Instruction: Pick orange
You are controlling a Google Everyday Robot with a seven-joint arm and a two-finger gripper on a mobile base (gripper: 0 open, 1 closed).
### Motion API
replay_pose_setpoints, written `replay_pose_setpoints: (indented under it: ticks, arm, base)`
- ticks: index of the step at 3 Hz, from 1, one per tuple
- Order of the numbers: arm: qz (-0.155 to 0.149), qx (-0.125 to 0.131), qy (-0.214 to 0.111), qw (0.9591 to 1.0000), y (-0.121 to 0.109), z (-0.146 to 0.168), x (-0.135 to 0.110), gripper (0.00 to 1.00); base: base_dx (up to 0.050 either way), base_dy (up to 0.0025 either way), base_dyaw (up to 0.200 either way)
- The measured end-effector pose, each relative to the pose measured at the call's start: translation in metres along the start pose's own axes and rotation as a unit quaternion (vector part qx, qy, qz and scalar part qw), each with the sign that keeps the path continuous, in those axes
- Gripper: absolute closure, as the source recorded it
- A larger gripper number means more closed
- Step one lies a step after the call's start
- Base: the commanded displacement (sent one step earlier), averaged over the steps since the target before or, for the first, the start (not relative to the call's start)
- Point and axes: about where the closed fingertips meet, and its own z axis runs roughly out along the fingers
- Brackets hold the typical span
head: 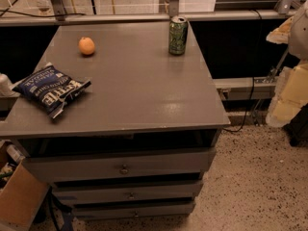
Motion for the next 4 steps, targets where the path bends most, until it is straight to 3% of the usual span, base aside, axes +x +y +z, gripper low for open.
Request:
replay_pose_setpoints:
  ticks: [1,2,3,4]
  arm:
    - [0.000,0.000,0.000,1.0000,0.000,0.000,0.000,0.00]
    - [0.000,0.000,0.000,1.0000,0.000,0.000,0.000,0.00]
    - [-0.018,0.002,-0.033,0.9993,-0.002,0.010,-0.029,0.00]
    - [-0.063,0.002,-0.128,0.9898,-0.005,0.040,-0.114,0.00]
  base:
    - [0.099,-0.00001,0.000]
    - [0.000,0.00000,0.000]
    - [0.000,0.00000,0.000]
    - [0.000,0.00000,0.000]
